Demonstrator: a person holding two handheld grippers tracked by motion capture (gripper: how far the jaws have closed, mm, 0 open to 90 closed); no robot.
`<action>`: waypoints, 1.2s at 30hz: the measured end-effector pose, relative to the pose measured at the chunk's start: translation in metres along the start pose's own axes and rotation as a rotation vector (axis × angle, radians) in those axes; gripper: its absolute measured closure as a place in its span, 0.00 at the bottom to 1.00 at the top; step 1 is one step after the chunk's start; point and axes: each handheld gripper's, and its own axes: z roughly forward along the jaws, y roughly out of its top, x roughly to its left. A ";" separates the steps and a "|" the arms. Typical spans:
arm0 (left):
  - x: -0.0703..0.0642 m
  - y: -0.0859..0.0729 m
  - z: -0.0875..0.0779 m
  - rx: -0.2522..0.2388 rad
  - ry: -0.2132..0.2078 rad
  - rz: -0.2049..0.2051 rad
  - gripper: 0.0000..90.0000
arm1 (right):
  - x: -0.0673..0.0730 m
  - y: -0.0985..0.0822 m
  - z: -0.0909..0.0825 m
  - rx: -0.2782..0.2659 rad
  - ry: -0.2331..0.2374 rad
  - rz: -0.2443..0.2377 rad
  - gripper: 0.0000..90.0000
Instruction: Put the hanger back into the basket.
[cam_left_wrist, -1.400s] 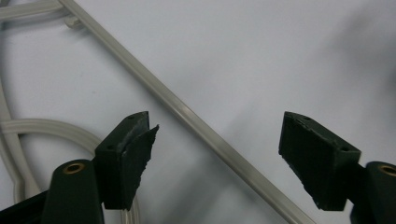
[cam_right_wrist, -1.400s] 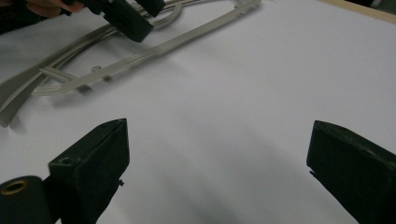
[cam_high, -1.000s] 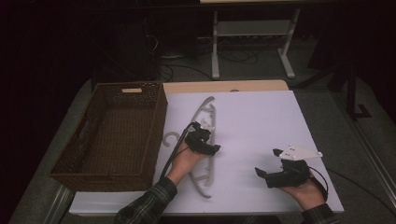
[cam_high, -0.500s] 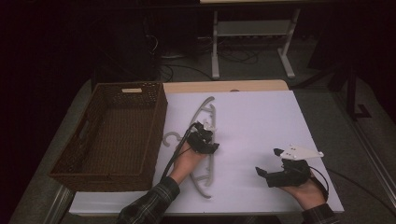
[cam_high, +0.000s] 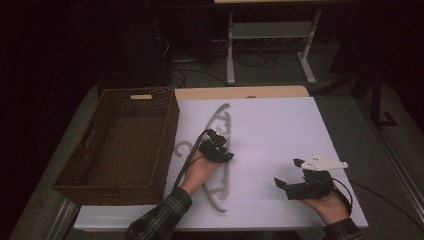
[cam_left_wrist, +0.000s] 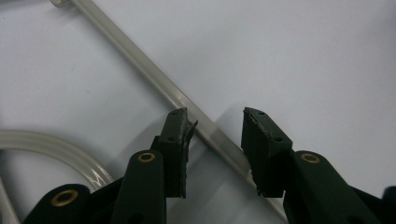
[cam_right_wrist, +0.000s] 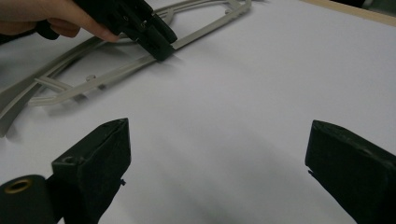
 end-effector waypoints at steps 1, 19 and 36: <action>0.001 0.000 0.000 0.001 -0.004 -0.005 0.69 | 0.000 0.000 0.000 0.000 0.000 0.000 0.07; -0.016 0.006 0.006 0.016 -0.107 0.012 0.75 | -0.001 0.001 0.000 -0.002 0.001 0.001 0.07; -0.032 0.006 -0.007 -0.013 -0.185 0.083 0.85 | -0.006 0.008 0.002 0.007 0.011 -0.008 0.17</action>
